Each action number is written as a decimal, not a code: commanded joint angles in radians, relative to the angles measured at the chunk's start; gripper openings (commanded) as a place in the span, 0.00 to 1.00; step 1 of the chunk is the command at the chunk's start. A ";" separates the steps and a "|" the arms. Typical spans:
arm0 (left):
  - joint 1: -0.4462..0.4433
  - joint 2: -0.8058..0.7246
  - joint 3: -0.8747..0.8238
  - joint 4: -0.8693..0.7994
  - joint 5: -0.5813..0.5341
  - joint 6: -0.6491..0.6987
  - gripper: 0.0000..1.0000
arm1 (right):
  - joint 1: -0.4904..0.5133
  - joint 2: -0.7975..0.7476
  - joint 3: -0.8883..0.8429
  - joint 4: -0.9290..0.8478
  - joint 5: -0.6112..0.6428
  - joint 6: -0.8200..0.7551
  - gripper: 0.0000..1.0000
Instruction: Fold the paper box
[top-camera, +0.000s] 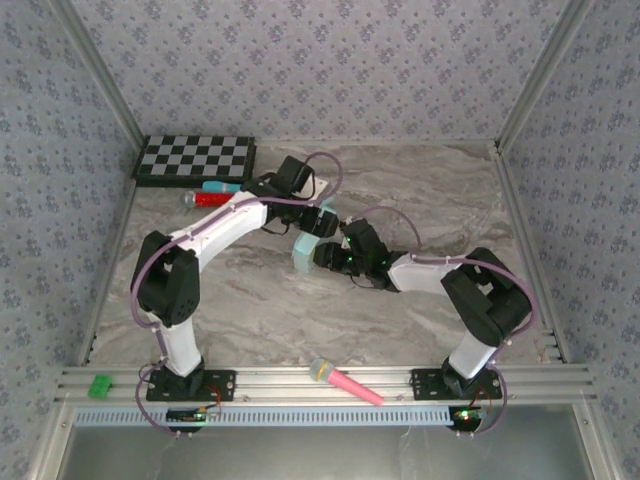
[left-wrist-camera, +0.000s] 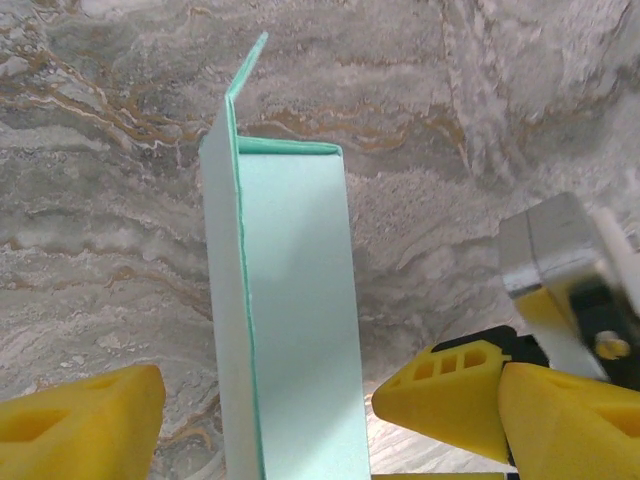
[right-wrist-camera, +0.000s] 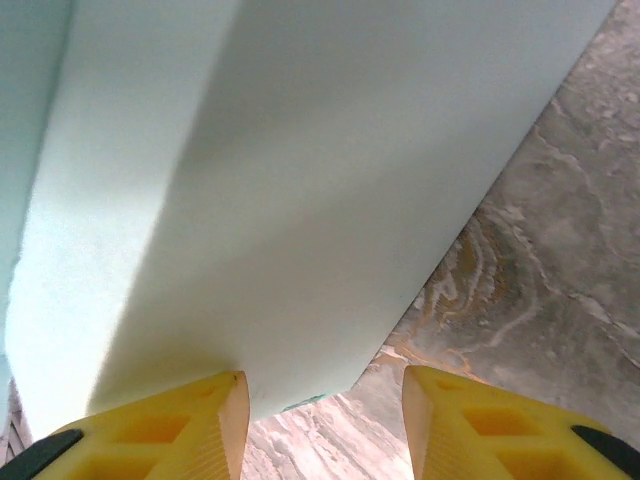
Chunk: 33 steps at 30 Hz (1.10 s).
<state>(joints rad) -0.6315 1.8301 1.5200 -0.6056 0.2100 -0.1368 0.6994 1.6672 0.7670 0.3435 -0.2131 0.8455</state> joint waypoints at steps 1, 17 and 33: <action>-0.010 0.029 0.056 -0.068 -0.033 0.080 0.86 | 0.003 -0.010 -0.026 0.021 0.064 0.012 0.46; -0.092 0.146 0.171 -0.203 -0.224 0.164 0.77 | -0.258 -0.353 -0.205 -0.335 0.163 -0.098 0.49; -0.109 0.189 0.180 -0.227 -0.361 0.262 0.60 | -0.351 -0.455 -0.248 -0.349 0.144 -0.109 0.51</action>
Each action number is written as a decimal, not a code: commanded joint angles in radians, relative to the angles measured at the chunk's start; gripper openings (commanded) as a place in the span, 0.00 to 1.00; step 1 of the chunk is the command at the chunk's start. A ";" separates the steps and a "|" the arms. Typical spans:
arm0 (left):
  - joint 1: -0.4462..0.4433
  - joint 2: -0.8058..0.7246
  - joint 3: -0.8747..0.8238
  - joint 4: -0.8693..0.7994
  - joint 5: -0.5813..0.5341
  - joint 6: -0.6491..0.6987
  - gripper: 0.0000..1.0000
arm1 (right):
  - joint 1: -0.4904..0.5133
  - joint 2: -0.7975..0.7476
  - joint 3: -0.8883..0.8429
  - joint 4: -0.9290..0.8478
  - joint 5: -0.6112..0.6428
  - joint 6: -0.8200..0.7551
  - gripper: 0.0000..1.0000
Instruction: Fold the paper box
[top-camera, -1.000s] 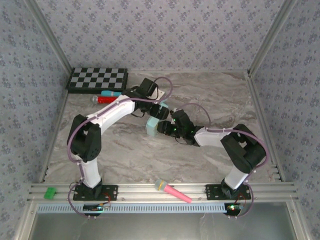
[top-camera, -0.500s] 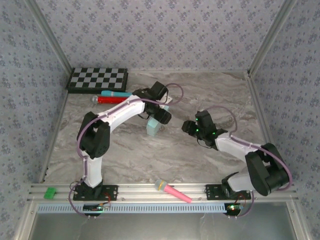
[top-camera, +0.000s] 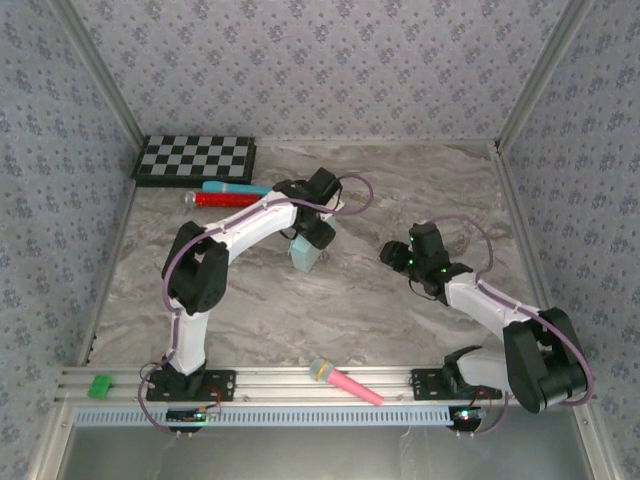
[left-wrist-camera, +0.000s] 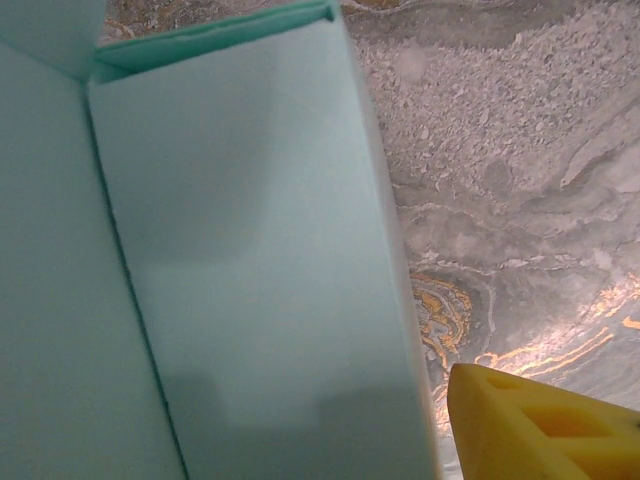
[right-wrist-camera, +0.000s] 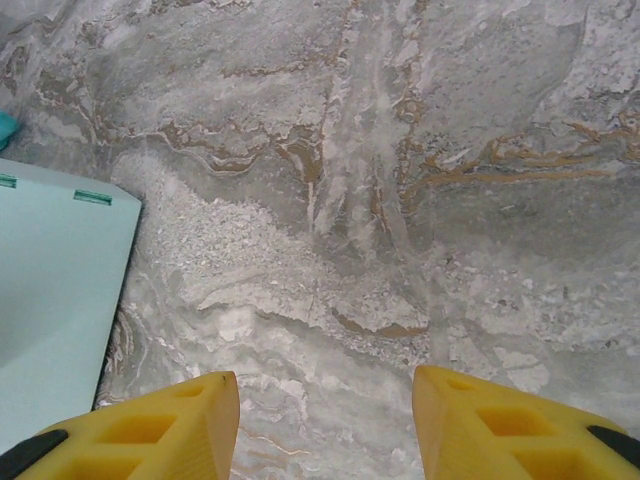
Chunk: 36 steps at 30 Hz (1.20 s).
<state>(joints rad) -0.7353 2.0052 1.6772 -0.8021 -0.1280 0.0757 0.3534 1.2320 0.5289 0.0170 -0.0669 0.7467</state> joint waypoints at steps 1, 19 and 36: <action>-0.004 0.013 0.022 -0.027 -0.015 0.065 0.56 | -0.007 -0.019 -0.010 -0.024 -0.004 -0.012 0.51; 0.034 -0.074 -0.089 0.100 0.252 0.553 0.51 | -0.021 -0.058 -0.023 -0.052 0.003 -0.006 0.52; 0.091 -0.051 -0.032 -0.019 0.443 0.897 0.60 | -0.022 -0.081 -0.030 -0.057 0.013 0.011 0.52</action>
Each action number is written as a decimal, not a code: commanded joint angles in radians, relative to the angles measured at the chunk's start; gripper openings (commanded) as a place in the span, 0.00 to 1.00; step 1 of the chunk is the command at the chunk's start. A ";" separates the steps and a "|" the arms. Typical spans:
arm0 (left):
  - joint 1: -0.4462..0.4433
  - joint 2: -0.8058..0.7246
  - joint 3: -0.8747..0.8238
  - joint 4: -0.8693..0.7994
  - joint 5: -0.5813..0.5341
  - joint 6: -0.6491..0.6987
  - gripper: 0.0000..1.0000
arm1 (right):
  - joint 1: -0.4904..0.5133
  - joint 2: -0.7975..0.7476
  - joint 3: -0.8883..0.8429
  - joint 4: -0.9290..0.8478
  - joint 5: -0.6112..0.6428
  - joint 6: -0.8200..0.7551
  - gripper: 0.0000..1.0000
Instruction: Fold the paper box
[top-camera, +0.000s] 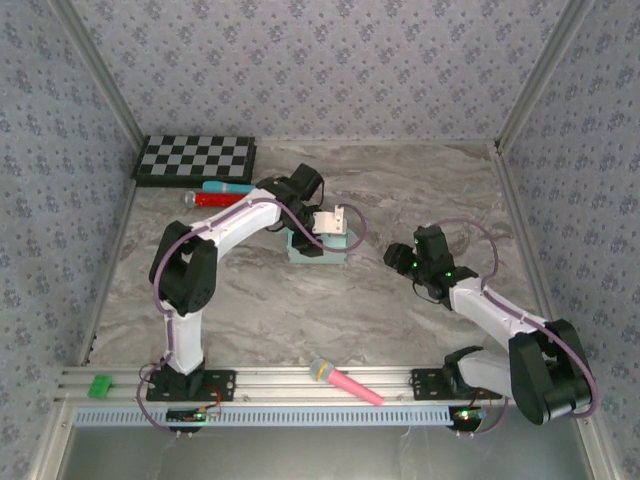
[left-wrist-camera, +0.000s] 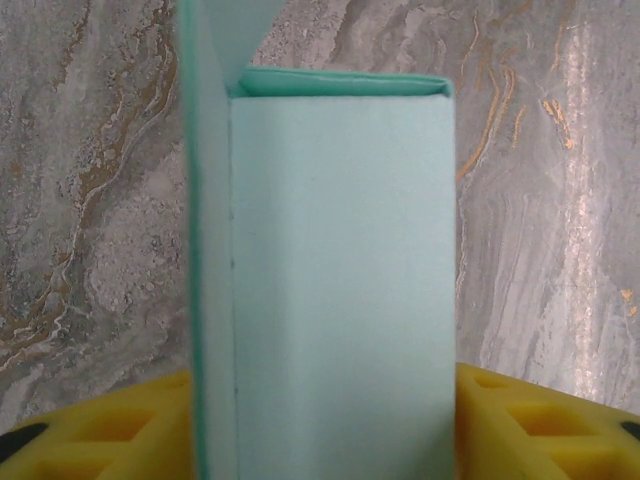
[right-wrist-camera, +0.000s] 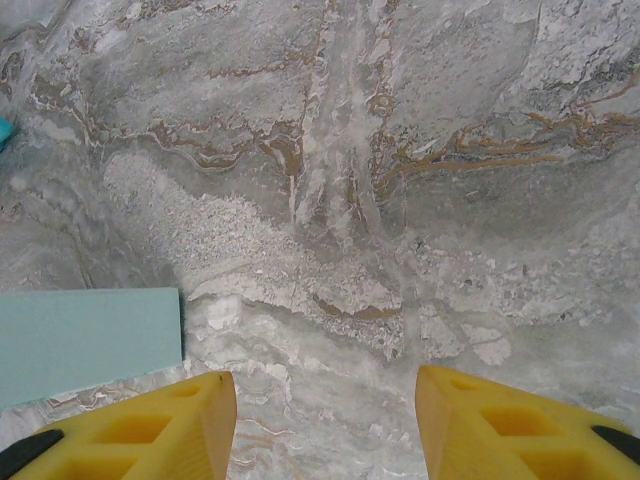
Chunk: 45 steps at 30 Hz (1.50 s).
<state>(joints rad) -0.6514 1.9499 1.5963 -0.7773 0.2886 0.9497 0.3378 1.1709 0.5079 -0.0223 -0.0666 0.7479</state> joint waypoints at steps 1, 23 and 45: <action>0.006 0.002 0.051 -0.039 0.020 0.012 0.69 | -0.007 -0.019 -0.008 -0.018 0.013 0.010 0.53; 0.003 -0.257 -0.040 0.163 -0.060 -0.332 1.00 | -0.008 0.069 0.168 -0.119 -0.099 -0.201 0.53; 0.342 -0.622 -0.499 0.345 0.074 -1.173 0.87 | 0.094 0.224 0.575 -0.409 -0.256 -0.395 0.54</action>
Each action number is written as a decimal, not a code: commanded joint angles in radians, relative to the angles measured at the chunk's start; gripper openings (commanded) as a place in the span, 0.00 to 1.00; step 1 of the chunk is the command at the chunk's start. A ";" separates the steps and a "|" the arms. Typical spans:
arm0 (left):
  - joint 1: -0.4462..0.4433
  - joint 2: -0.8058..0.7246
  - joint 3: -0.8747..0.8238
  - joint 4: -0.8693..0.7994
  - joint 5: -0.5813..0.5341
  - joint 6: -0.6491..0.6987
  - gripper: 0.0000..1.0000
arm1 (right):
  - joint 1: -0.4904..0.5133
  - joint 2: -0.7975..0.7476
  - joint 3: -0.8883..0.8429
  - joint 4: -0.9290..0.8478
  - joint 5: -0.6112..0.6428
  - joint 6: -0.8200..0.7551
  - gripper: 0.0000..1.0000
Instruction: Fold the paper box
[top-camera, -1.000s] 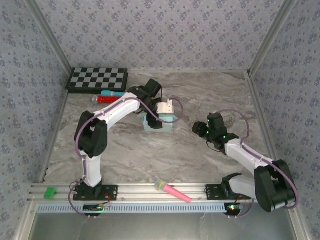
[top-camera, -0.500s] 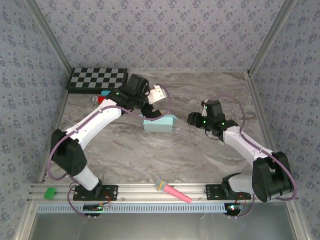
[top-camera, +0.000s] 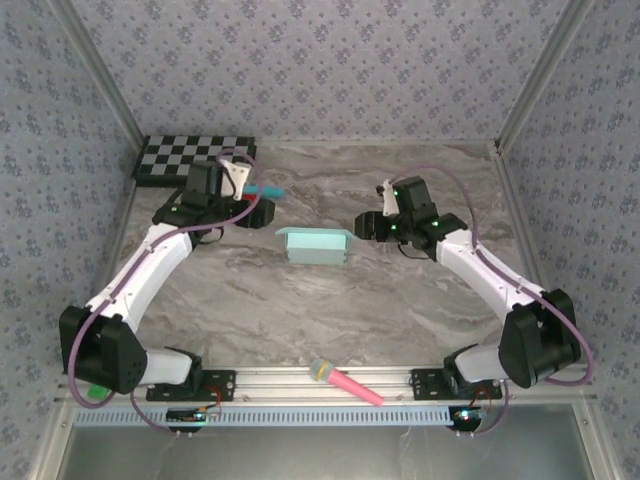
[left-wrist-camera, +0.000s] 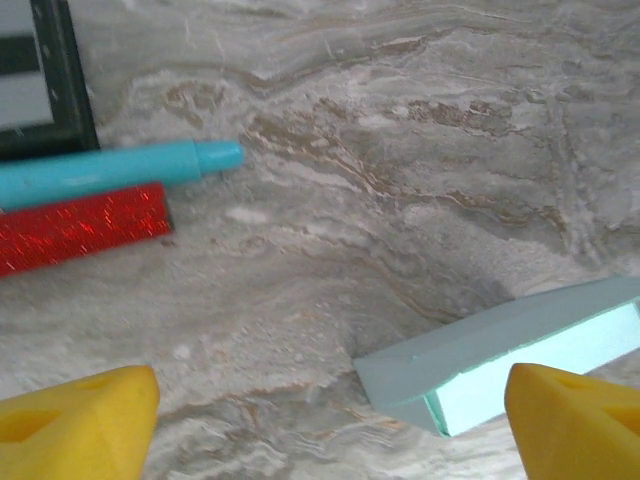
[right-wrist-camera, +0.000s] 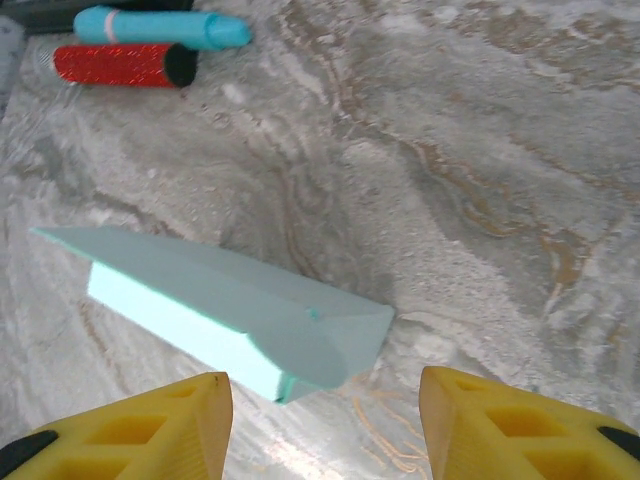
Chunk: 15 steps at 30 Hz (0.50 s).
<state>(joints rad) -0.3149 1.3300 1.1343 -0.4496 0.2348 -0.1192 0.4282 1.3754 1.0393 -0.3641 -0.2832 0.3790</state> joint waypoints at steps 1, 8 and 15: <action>0.005 0.000 -0.049 0.026 0.144 -0.110 0.86 | 0.007 0.026 0.049 -0.074 -0.046 -0.027 0.54; 0.005 0.066 -0.073 0.056 0.234 -0.136 0.71 | 0.021 0.055 0.068 -0.104 -0.072 -0.036 0.53; 0.005 0.141 -0.054 0.062 0.296 -0.146 0.63 | 0.037 0.093 0.077 -0.102 -0.076 -0.043 0.53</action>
<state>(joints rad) -0.3096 1.4605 1.0554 -0.4133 0.4656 -0.2489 0.4595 1.4475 1.0859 -0.4412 -0.3382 0.3573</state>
